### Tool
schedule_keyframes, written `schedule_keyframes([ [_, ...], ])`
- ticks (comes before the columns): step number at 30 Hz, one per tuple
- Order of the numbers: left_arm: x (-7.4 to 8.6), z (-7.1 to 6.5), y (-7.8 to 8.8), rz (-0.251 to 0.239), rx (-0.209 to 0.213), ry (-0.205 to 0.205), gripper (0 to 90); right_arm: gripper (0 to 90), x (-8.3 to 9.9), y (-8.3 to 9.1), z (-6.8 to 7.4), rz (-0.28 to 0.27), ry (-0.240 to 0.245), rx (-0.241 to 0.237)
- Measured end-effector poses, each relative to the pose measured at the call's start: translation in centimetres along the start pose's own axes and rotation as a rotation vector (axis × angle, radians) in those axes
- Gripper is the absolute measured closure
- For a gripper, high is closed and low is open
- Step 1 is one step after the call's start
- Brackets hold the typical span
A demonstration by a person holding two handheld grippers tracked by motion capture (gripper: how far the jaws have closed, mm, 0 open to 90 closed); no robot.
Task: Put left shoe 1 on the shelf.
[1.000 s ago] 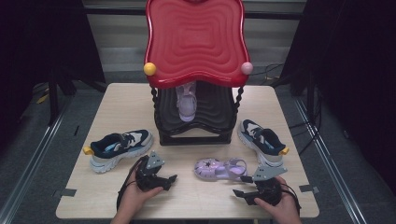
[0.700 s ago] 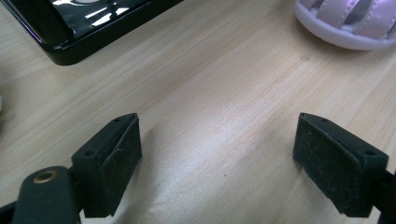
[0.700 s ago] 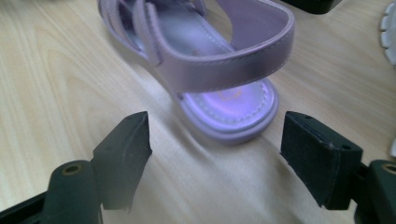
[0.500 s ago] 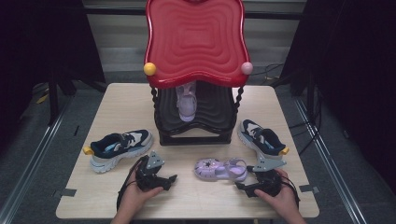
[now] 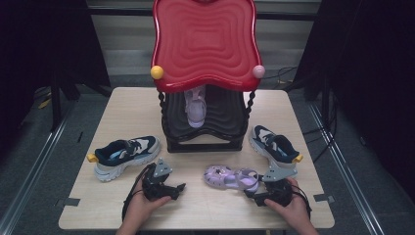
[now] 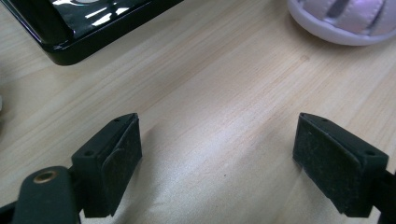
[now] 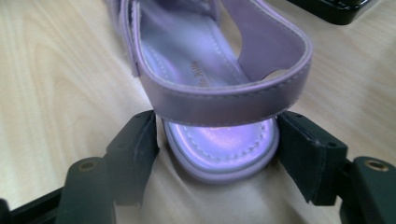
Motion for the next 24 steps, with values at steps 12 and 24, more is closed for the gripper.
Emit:
schedule_keyframes([
  [12,0.0,0.0,0.0,0.000,0.000,0.000,15.1,22.6,0.2,0.2,1.0,0.004,-0.029,0.001],
  [24,0.0,0.0,0.0,0.000,0.000,0.000,15.1,20.3,-1.1,-1.0,0.7,0.014,-0.004,0.002],
])
Point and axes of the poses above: each handheld gripper's, and its own axes: y roughly backward along the jaws, x roughly out of its underside, z roughly to its left, the point moved 2 cm from there along -y, roughly forward along the jaws, and after that the axes turned 9 degrees about z, right-handed, at the moved point
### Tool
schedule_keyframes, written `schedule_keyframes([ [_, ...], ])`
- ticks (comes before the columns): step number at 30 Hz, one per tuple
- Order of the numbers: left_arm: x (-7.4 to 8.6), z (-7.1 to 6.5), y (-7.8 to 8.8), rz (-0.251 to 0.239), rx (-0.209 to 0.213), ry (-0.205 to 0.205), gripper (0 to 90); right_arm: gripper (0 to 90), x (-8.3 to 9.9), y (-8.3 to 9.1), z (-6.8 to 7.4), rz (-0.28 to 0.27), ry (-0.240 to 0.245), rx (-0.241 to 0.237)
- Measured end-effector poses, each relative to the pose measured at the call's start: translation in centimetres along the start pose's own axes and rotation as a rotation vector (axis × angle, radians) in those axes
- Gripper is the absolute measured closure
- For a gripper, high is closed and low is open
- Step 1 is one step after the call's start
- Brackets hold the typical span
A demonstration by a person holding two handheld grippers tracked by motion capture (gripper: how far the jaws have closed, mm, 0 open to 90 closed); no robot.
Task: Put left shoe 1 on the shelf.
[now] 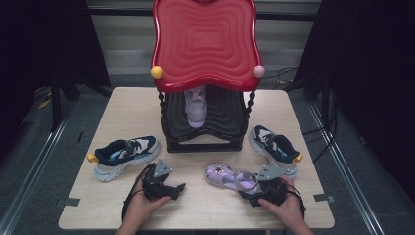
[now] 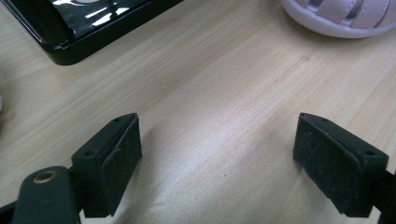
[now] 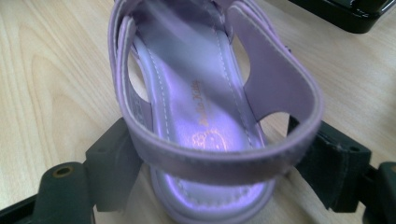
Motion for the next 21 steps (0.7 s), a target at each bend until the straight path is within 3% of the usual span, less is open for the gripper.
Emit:
schedule_keyframes([
  [11,0.0,0.0,0.0,0.001,-0.001,0.003,15.1,20.6,-1.0,-0.9,0.8,0.001,0.023,-0.019],
  [15,0.0,0.0,0.0,0.001,-0.002,0.002,15.1,30.1,-1.0,-0.7,0.9,-0.013,0.030,-0.031],
  [21,0.0,0.0,0.0,0.002,-0.002,0.002,15.1,32.9,-0.7,-0.5,1.3,-0.017,0.035,-0.029],
])
Point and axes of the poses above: each handheld gripper's, and its own axes: y roughly backward along the jaws, x roughly out of its underside, z roughly to its left, the point moved 2 cm from there along -y, roughly forward along the jaws, and after that the axes turned 9 degrees about z, right-handed, at the moved point
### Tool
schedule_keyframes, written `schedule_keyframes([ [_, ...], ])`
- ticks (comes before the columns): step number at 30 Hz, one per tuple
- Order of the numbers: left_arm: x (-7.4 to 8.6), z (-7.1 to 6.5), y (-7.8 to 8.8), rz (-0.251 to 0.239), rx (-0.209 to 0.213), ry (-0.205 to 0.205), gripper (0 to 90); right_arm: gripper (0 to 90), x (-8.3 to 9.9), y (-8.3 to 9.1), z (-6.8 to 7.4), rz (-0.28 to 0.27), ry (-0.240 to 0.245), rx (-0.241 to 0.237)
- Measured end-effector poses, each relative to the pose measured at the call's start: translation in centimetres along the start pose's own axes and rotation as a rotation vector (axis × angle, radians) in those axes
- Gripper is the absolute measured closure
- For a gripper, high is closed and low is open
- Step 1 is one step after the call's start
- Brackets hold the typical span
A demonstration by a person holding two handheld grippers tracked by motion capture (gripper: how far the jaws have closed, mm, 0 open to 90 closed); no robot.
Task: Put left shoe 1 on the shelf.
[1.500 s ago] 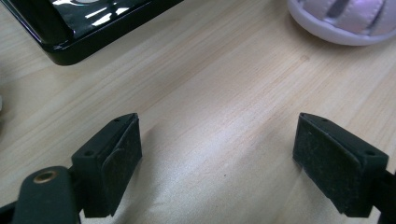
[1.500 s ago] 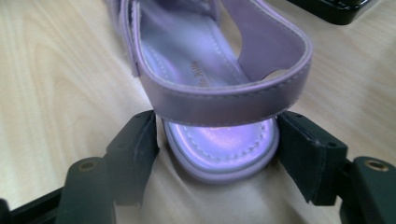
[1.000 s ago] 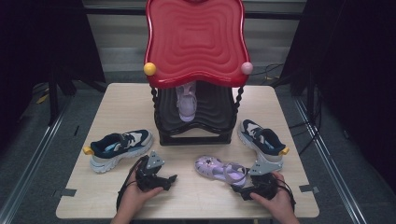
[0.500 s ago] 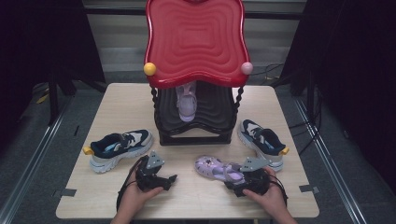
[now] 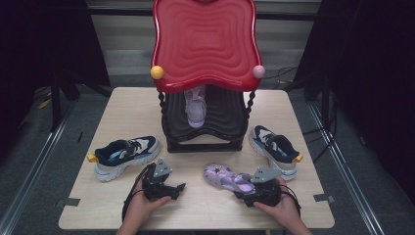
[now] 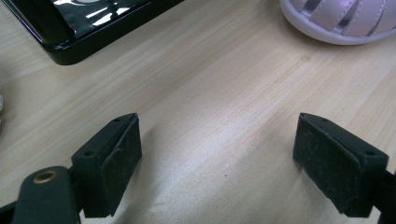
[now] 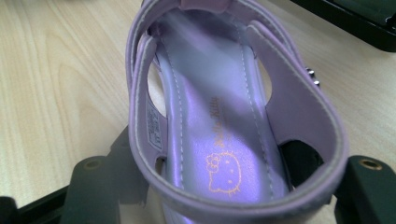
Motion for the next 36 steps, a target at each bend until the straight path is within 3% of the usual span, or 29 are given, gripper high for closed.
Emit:
schedule_keyframes([
  [4,0.0,0.0,0.0,0.000,0.000,0.000,15.1,31.0,0.2,0.2,0.3,0.002,0.005,-0.004],
  [7,0.0,0.0,0.0,-0.002,0.000,-0.001,15.1,22.7,0.5,0.3,0.4,0.014,0.012,-0.013],
  [11,0.0,0.0,0.0,-0.002,-0.001,-0.001,15.1,18.7,0.4,0.3,0.1,0.018,0.013,-0.035],
  [15,0.0,0.0,0.0,-0.002,0.000,-0.001,15.1,18.6,0.1,0.0,0.0,0.021,0.017,-0.014],
  [19,0.0,0.0,0.0,0.000,0.000,0.001,15.1,29.4,-0.1,-0.1,0.0,0.006,0.009,-0.006],
  [26,0.0,0.0,0.0,-0.001,0.000,0.001,15.1,32.2,0.3,0.3,0.6,0.001,0.003,-0.002],
  [30,0.0,0.0,0.0,-0.002,0.000,-0.001,15.1,23.0,0.6,0.5,0.5,0.007,-0.015,0.006],
  [36,0.0,0.0,0.0,-0.002,-0.001,-0.001,15.1,19.3,1.0,0.9,-0.3,0.003,-0.029,-0.021],
])
Point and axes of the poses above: each handheld gripper's, and its own axes: y roughly backward along the jaws, x roughly out of its underside, z roughly to its left, the point moved 2 cm from there along -y, roughly forward along the jaws, and after that the axes turned 9 degrees about z, right-handed, at the moved point
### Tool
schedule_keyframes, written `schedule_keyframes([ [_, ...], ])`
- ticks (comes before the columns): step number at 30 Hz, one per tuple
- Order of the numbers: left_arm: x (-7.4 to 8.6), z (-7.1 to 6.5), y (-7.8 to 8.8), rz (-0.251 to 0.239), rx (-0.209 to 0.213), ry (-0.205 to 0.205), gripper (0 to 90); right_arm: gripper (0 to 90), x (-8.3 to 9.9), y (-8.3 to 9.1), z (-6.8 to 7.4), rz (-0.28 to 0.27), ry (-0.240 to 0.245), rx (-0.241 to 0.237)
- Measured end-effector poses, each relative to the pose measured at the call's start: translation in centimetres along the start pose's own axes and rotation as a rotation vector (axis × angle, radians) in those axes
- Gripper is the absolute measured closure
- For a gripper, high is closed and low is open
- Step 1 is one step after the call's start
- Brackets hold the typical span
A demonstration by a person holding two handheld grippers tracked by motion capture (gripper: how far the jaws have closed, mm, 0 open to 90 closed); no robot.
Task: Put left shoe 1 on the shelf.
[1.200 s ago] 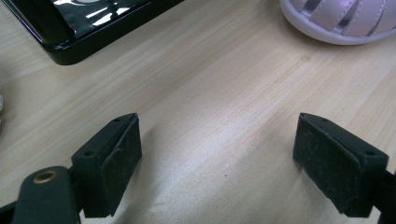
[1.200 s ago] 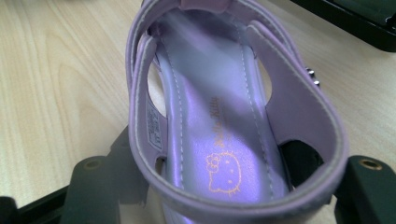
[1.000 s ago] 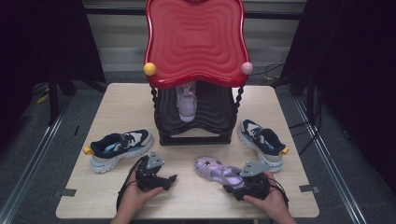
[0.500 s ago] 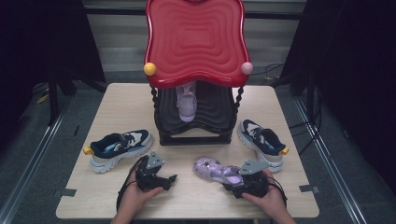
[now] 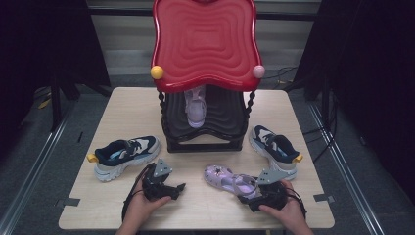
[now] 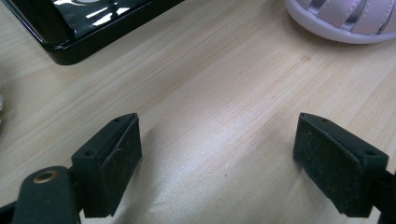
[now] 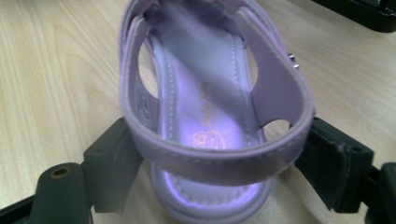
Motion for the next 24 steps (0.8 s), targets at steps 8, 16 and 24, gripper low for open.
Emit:
schedule_keyframes([
  [8,0.0,0.0,0.0,0.002,-0.001,0.002,15.1,24.6,-1.1,-1.0,0.2,0.010,0.053,0.001],
  [16,0.0,0.0,0.0,0.001,-0.001,0.002,15.1,36.8,-1.0,-0.8,0.8,-0.008,0.030,0.003],
  [24,0.0,0.0,0.0,0.000,-0.002,0.000,15.1,37.3,-1.0,-0.8,0.9,-0.016,-0.012,0.002],
])
Point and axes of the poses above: each handheld gripper's, and its own axes: y roughly backward along the jaws, x roughly out of its underside, z roughly to its left, the point moved 2 cm from there along -y, roughly forward along the jaws, and after that the axes turned 9 degrees about z, right-handed, at the moved point
